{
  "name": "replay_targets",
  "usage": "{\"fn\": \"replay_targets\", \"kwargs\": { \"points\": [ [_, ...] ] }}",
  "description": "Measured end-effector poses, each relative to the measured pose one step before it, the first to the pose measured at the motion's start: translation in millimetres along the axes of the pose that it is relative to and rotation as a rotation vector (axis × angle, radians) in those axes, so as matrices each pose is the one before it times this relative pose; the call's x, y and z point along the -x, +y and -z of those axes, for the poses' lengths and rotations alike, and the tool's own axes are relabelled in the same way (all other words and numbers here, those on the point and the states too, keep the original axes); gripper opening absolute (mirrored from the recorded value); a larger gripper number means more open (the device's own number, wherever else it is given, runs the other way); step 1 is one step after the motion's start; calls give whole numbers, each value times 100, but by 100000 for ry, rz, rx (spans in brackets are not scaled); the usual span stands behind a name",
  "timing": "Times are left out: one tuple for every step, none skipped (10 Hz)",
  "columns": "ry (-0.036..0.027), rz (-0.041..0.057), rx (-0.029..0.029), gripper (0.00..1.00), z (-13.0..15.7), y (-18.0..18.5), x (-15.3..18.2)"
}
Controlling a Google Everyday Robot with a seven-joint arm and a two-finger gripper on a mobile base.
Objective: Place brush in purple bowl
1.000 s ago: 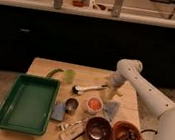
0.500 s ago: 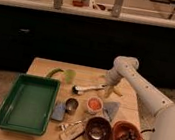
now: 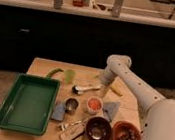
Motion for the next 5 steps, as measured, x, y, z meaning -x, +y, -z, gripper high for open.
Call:
{"fn": "replay_targets", "kwargs": {
  "points": [
    [160, 1628, 1895, 80, -743, -136, 330],
    [14, 1280, 1375, 80, -547, -247, 304],
    [-135, 986, 1268, 80, -466, -158, 241],
    [-443, 629, 743, 77, -412, -201, 81],
    [-409, 211, 752, 70, -431, 13, -144]
  ]
}}
